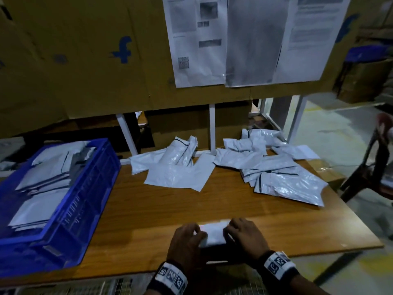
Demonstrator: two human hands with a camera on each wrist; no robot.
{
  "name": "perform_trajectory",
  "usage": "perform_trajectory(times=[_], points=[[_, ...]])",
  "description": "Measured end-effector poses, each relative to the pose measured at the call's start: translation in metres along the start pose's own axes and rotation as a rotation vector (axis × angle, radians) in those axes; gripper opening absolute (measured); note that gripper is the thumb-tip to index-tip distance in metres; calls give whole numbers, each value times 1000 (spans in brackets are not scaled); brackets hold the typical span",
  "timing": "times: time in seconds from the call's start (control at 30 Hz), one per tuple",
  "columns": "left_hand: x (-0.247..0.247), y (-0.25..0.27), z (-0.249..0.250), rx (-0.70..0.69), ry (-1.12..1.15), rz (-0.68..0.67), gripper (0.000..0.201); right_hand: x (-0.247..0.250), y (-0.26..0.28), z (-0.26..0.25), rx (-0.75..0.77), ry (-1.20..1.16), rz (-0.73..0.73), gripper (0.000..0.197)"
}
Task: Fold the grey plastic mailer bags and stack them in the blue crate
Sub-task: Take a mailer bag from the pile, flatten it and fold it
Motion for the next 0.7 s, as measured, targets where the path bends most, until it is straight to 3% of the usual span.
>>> perform_trajectory(times=[0.13, 0.3, 0.5, 0.7], points=[[-23, 37, -1, -8, 68, -63, 50, -7, 37, -3, 20, -75, -28, 28], [-16, 10, 12, 35, -28, 95, 38, 9, 8, -9, 10, -117, 104, 32], [-48, -13, 12, 132, -101, -97, 54, -52, -16, -12, -6, -1, -92, 49], [-57, -14, 11, 152, -101, -157, 56, -66, -7, -13, -36, -2, -119, 56]])
Point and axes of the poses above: each hand's wrist, its own y-axis away from the middle knuckle, its own x-axis out of the back of the hand, z = x × y, the point moved 3 cm from there along -y, towards the middle knuckle, and after that the axes turned 6 degrees about y, right-handed, at the moved point
